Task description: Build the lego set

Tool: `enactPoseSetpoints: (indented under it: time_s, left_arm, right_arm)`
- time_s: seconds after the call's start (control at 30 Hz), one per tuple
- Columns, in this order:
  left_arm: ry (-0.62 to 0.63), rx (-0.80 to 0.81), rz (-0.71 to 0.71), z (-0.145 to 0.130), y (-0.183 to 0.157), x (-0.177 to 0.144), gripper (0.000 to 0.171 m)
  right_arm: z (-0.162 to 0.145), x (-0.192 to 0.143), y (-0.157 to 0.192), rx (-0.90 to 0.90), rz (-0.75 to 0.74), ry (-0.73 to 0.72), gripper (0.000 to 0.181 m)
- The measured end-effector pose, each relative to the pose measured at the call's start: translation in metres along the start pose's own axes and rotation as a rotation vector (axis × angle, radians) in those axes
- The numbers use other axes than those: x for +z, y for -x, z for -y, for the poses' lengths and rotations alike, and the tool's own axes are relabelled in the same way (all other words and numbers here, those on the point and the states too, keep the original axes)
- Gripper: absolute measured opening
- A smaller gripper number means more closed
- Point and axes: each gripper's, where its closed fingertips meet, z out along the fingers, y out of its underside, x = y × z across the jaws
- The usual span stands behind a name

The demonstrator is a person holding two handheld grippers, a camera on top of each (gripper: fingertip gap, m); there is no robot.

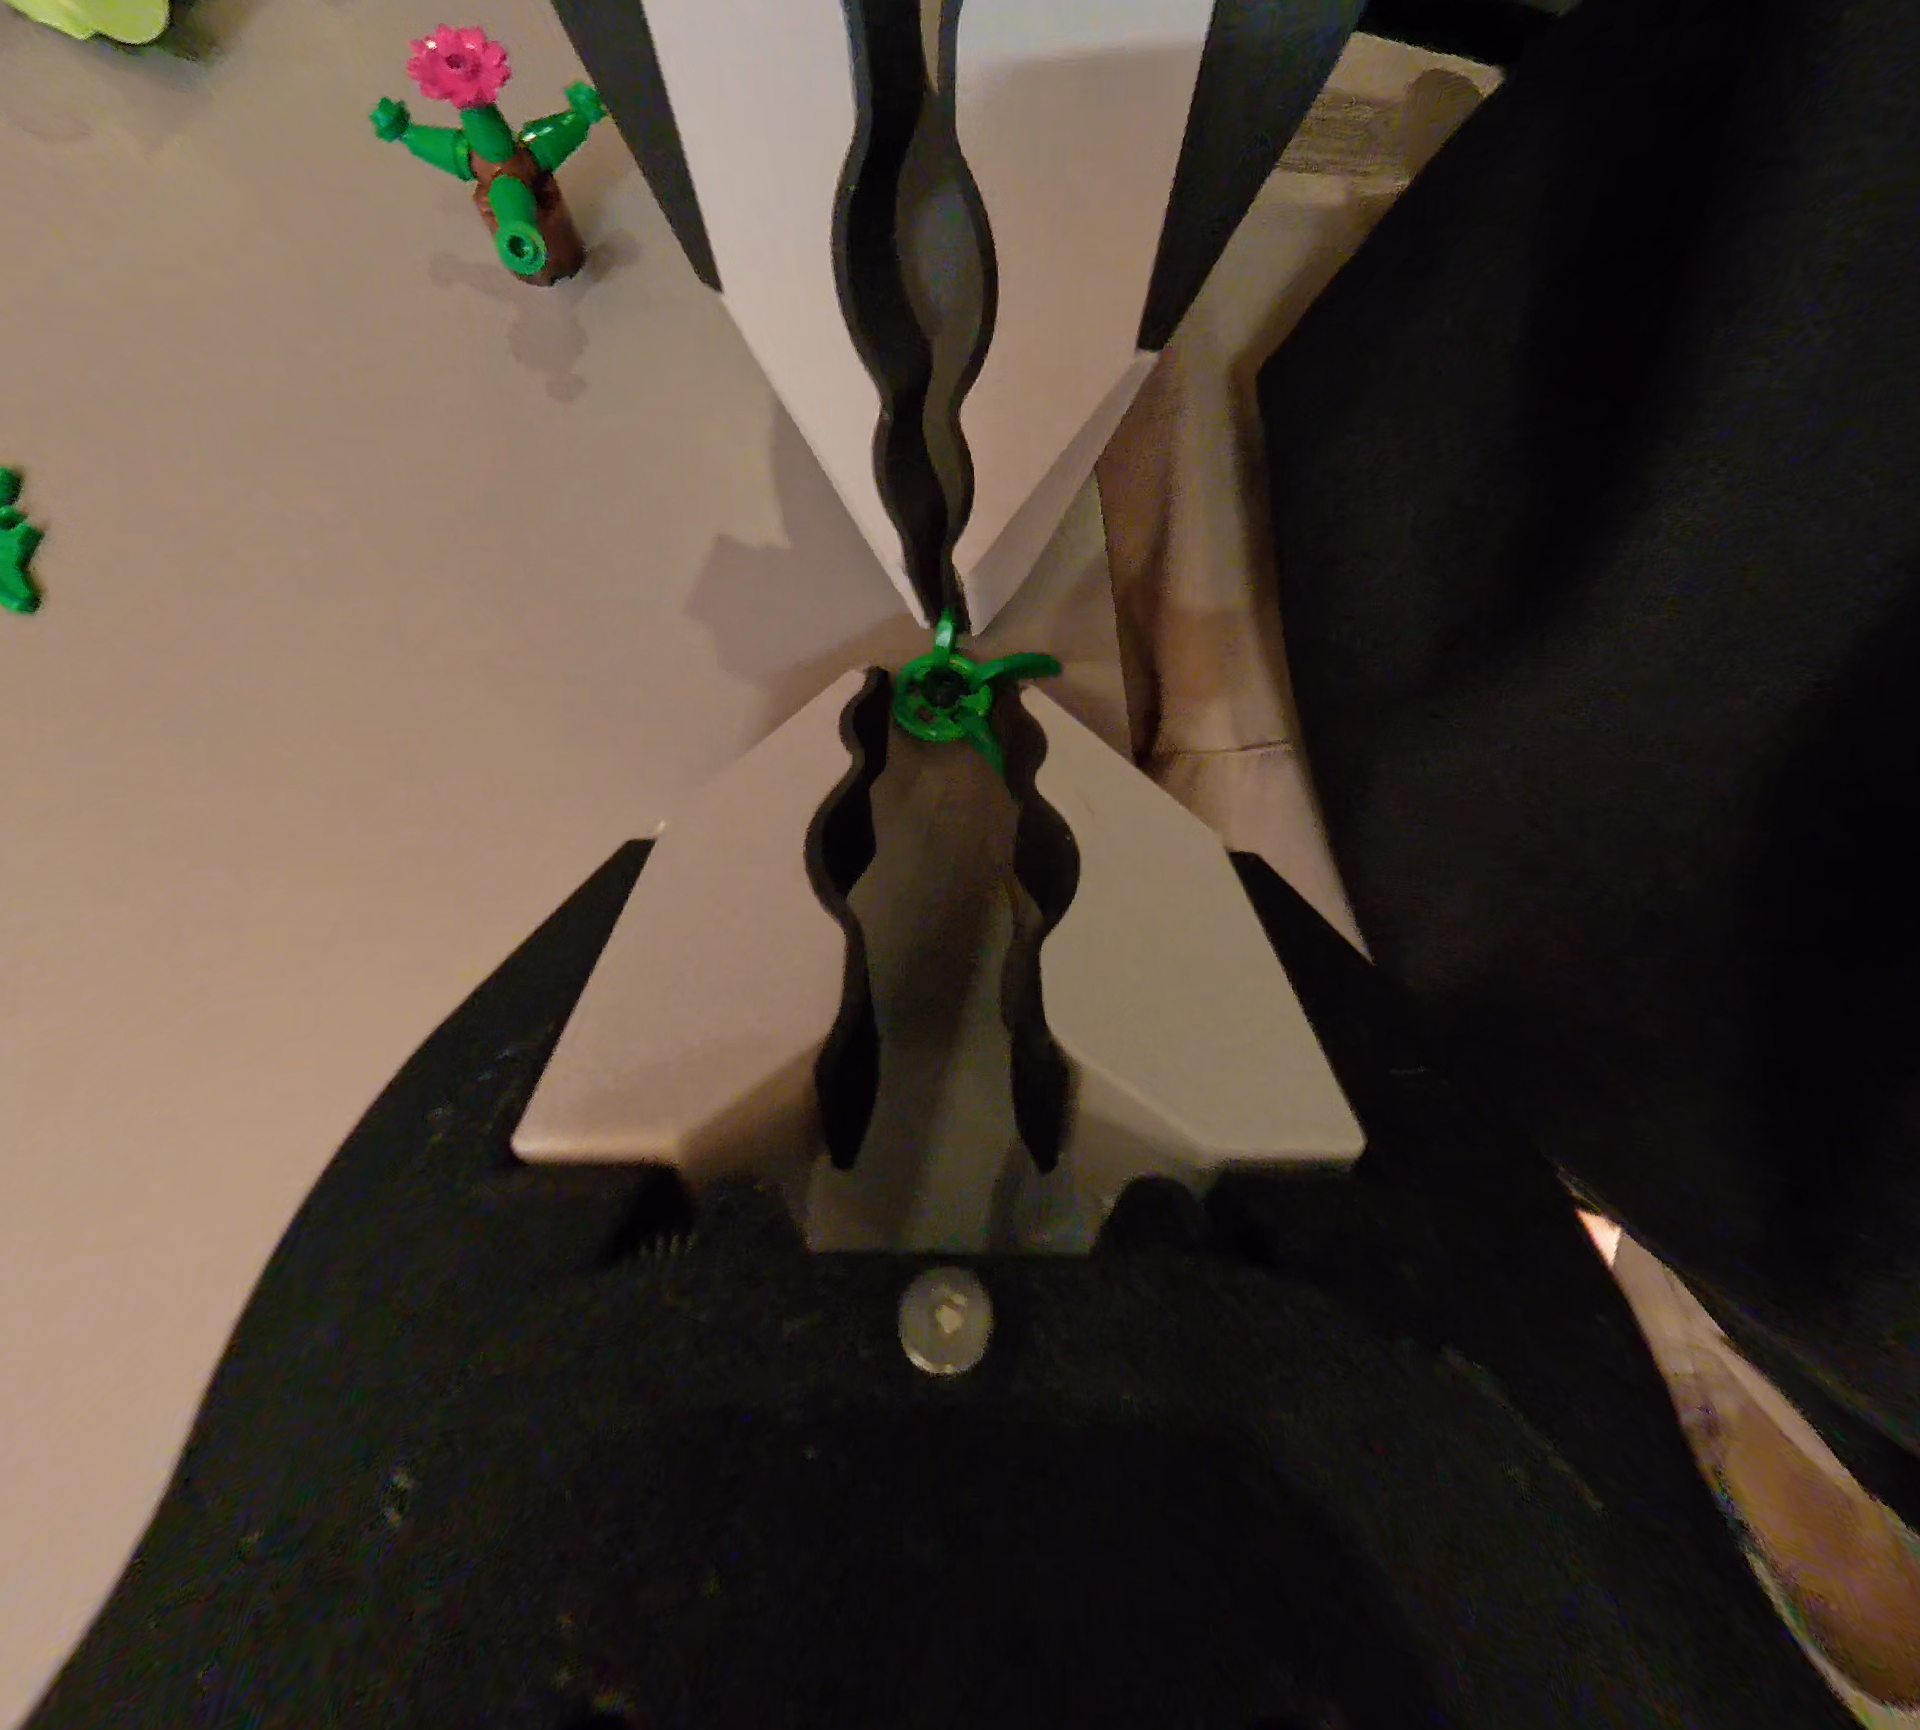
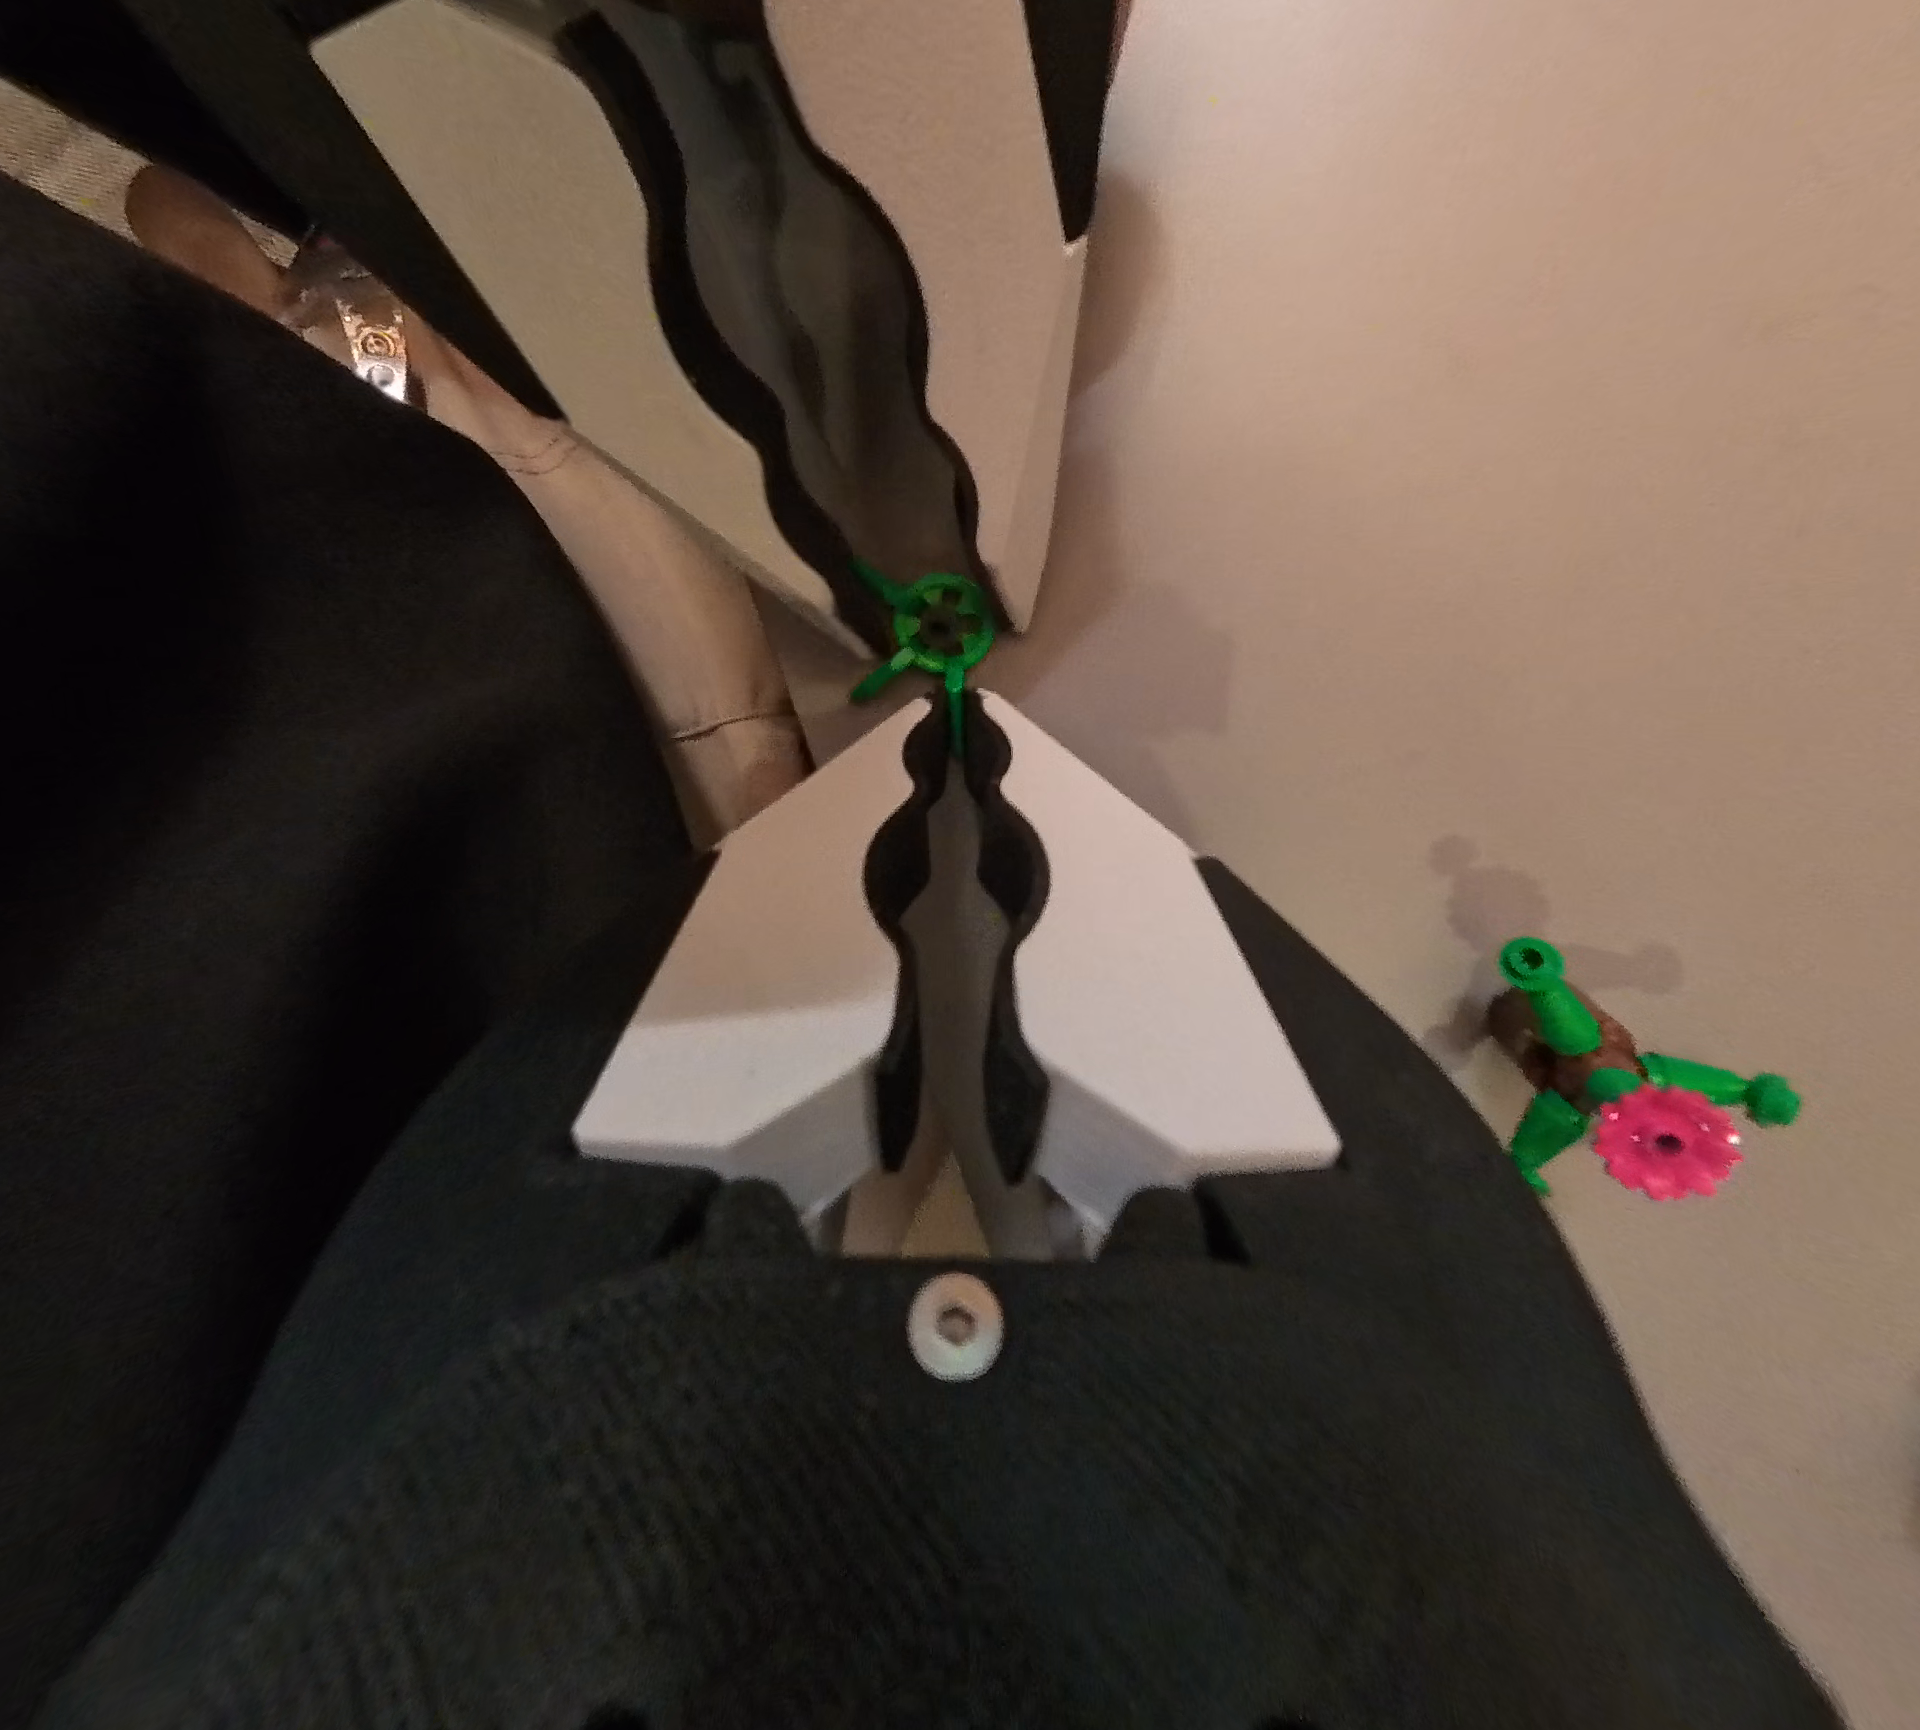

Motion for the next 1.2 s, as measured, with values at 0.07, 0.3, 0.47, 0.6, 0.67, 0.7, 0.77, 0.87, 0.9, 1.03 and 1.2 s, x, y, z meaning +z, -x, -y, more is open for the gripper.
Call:
enactPoseSetpoints:
  time_s: [0.07, 0.3, 0.47, 0.6, 0.67, 0.7, 0.77, 0.87, 0.9, 1.03, 1.2]
  left_arm:
    - [0.0, -0.005, 0.027, -0.0003, 0.0002, 0.0002, 0.02]
    - [0.0, -0.015, 0.049, -0.0014, 0.0004, -0.0001, 0.019]
    - [-0.002, -0.027, 0.038, -0.0013, 0.0005, -0.0003, 0.018]
    - [-0.004, -0.042, 0.024, -0.0011, 0.0004, -0.0002, 0.018]
    - [-0.004, -0.037, 0.029, -0.0011, 0.0005, -0.0001, 0.018]
    - [-0.004, -0.038, 0.028, -0.0012, 0.0004, -0.0001, 0.018]
    - [-0.004, -0.039, 0.027, -0.0011, 0.0004, -0.0001, 0.018]
    - [-0.005, -0.038, 0.027, -0.0012, 0.0005, 0.0, 0.018]
    - [-0.004, -0.034, 0.03, -0.0011, 0.0004, 0.0, 0.018]
    - [-0.005, -0.042, 0.02, -0.001, 0.0005, 0.0001, 0.018]
    - [-0.003, -0.029, 0.034, -0.0016, 0.0004, -0.0002, 0.019]
  right_arm:
    - [0.0, 0.0001, -0.0001, -0.012, -0.018, 0.013, 0.0]
    - [0.0002, 0.0007, -0.0003, -0.024, -0.045, 0.067, 0.0]
    - [0.0004, 0.0011, -0.0005, -0.013, -0.042, 0.122, 0.0]
    - [0.001, 0.0014, -0.0005, 0.008, -0.01, 0.151, 0.0]
    - [0.0011, 0.0015, -0.0004, 0.018, 0.006, 0.164, 0.0]
    - [0.0011, 0.0016, -0.0004, 0.021, 0.011, 0.177, 0.0]
    - [0.0012, 0.0019, -0.0005, 0.018, 0.015, 0.209, 0.0]
    - [0.002, 0.0024, -0.0007, 0.02, 0.033, 0.238, 0.0]
    - [0.0024, 0.0026, -0.0007, 0.026, 0.046, 0.243, 0.0]
    - [0.0027, 0.0027, -0.001, -0.009, 0.043, 0.257, 0.0]
    - [0.0027, 0.0019, 0.0008, -0.065, 0.008, 0.085, 0.001]
